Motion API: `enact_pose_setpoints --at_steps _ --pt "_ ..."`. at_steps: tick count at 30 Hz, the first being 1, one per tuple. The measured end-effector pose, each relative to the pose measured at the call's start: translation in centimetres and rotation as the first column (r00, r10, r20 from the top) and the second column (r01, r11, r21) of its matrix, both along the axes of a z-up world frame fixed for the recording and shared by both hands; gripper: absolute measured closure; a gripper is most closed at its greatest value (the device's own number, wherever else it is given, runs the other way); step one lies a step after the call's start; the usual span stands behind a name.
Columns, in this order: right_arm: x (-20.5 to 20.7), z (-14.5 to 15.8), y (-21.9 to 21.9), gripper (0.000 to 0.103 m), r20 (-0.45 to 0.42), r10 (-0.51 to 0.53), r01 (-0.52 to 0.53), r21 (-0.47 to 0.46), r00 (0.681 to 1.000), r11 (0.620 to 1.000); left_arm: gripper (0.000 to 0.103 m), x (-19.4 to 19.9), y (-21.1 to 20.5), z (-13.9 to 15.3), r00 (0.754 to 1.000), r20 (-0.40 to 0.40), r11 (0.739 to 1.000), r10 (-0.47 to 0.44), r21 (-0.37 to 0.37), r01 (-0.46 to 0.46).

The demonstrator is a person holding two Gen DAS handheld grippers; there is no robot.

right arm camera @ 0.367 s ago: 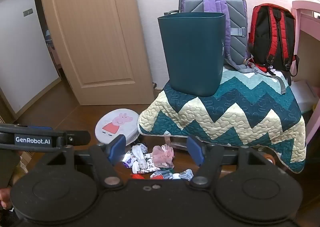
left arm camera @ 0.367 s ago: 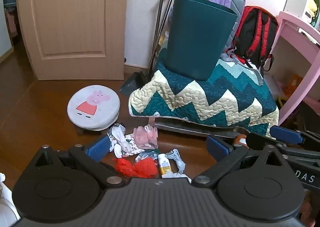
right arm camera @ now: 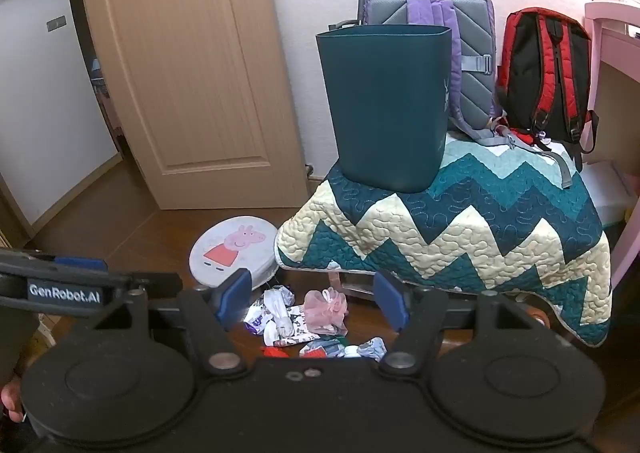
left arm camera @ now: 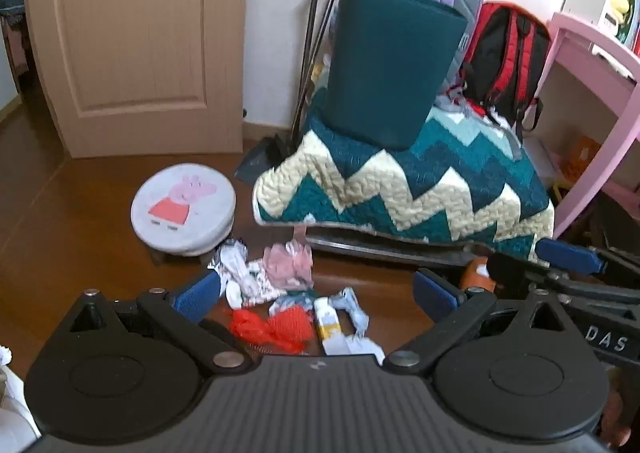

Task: Collect trash
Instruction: 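Move both tools from the wastebasket down toward the trash pile on the floor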

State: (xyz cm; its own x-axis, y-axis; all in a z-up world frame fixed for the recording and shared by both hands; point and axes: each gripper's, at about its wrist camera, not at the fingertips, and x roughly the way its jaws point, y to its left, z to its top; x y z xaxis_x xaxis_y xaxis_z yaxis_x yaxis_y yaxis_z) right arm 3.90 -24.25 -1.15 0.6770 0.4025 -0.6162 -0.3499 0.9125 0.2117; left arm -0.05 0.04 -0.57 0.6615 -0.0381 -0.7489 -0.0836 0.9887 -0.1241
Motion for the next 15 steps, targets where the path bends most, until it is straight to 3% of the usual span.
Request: enact_pose_setpoints --at_steps 4,15 --pt "-0.1 0.0 0.0 0.036 -0.003 0.002 -0.002 -0.001 1.0 1.0 0.0 0.1 0.5 -0.2 1.0 -0.013 1.0 0.004 -0.022 -0.004" --pt "-0.6 0.3 0.3 0.036 0.027 0.011 -0.011 -0.001 1.0 1.0 0.0 -0.9 0.6 0.8 0.998 0.064 0.999 0.005 -0.04 -0.003"
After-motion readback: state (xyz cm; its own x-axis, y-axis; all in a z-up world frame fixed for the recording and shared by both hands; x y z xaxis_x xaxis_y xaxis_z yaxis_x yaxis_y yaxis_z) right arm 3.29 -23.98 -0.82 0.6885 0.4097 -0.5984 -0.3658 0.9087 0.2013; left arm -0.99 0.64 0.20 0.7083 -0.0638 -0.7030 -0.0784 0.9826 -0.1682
